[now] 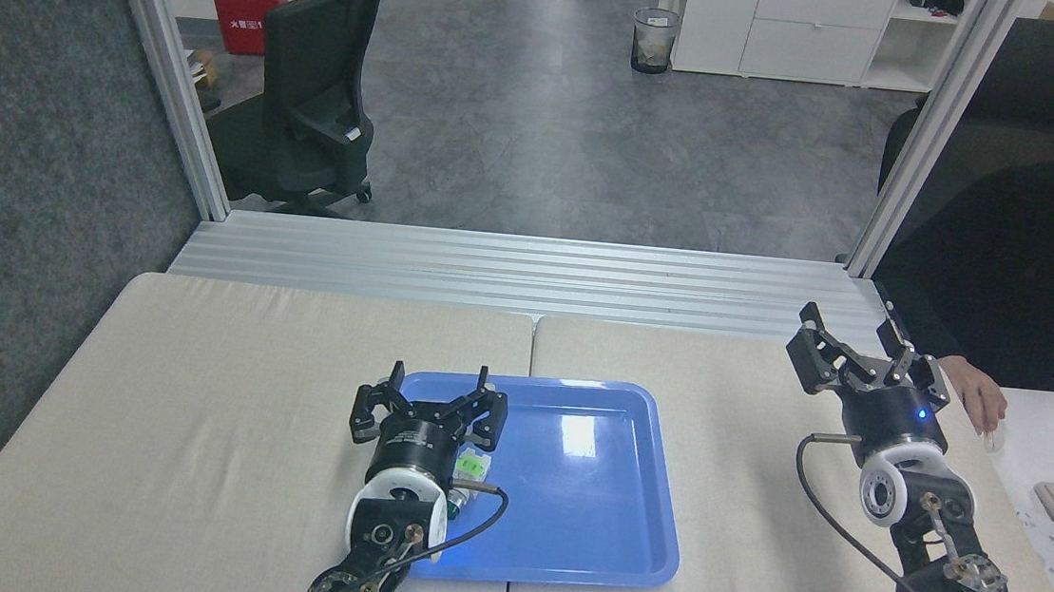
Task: Pick up switch part and place in tray
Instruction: 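Lower the switch part into the tray and open the left gripper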
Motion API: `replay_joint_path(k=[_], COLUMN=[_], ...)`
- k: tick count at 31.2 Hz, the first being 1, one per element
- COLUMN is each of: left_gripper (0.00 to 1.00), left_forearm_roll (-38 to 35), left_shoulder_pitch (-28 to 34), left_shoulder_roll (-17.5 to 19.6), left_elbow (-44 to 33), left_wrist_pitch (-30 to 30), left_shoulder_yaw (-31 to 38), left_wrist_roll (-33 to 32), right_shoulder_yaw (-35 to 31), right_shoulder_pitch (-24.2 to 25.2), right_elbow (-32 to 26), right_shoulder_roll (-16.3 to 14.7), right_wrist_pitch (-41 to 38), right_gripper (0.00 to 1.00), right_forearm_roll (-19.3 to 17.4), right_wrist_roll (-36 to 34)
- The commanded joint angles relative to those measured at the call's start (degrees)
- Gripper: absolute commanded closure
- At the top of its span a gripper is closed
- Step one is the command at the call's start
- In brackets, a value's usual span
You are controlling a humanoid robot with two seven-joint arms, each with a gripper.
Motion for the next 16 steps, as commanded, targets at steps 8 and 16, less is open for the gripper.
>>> replay_joint_path(k=[8, 16], left_gripper=[0.0, 0.0], left_forearm_roll=[10.6, 10.4], left_shoulder_pitch=[-4.4, -5.3], left_shoulder_roll=[14.5, 15.1], left_elbow=[6.9, 13.9], left_wrist_pitch=[-18.1, -17.8], left_shoulder_yaw=[24.0, 24.5], left_wrist_roll=[14.4, 15.9], right_shoulder_yaw=[-0.4, -0.6], right_shoulder_pitch=[0.1, 0.0], right_elbow=[0.1, 0.1], right_shoulder_roll=[0.1, 0.2], right_wrist_pitch=[-0.2, -0.1], right_gripper=[0.0, 0.0], right_forearm_roll=[-0.1, -0.1], right_wrist_roll=[0.0, 0.0])
